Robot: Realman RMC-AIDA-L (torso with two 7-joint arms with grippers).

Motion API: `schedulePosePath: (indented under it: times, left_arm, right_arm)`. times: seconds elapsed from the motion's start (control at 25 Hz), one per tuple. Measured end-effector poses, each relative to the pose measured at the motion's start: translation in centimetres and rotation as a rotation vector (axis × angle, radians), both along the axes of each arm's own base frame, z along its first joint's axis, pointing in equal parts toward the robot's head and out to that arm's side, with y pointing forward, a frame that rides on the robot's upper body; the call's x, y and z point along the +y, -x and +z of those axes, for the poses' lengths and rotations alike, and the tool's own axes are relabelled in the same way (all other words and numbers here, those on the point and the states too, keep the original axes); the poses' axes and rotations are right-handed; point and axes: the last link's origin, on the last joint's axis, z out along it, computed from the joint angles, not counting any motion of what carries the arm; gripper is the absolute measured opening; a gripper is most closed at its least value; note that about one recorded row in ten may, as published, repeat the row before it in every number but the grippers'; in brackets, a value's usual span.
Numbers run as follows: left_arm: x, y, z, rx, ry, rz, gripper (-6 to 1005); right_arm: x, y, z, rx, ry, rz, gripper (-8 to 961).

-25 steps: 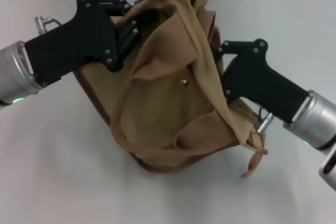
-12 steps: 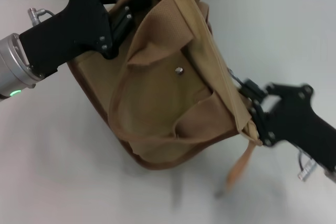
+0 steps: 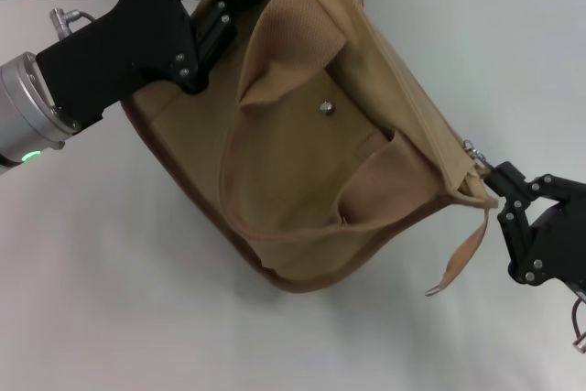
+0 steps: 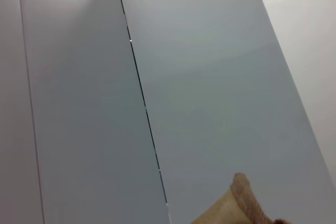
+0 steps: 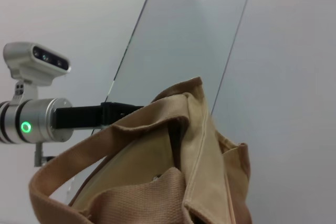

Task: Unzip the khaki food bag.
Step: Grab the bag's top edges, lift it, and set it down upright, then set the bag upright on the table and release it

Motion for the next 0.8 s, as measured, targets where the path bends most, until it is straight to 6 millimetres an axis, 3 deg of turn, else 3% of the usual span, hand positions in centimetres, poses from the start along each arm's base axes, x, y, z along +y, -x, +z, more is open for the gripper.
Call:
schedulePosePath:
  times: [0.52,0.8]
  left_arm:
    - [0.9,-0.7,-0.9,-0.194,-0.098,0.102,134]
    - [-0.5,-0.6,-4.0,-0.194,-0.098,0.162,136]
  right_arm:
    - [0.9,-1.0,3.3,0.225,-0.272,-0.207,39]
    - [1.6,-1.4,4.1,0.327,-0.248,-0.242,317]
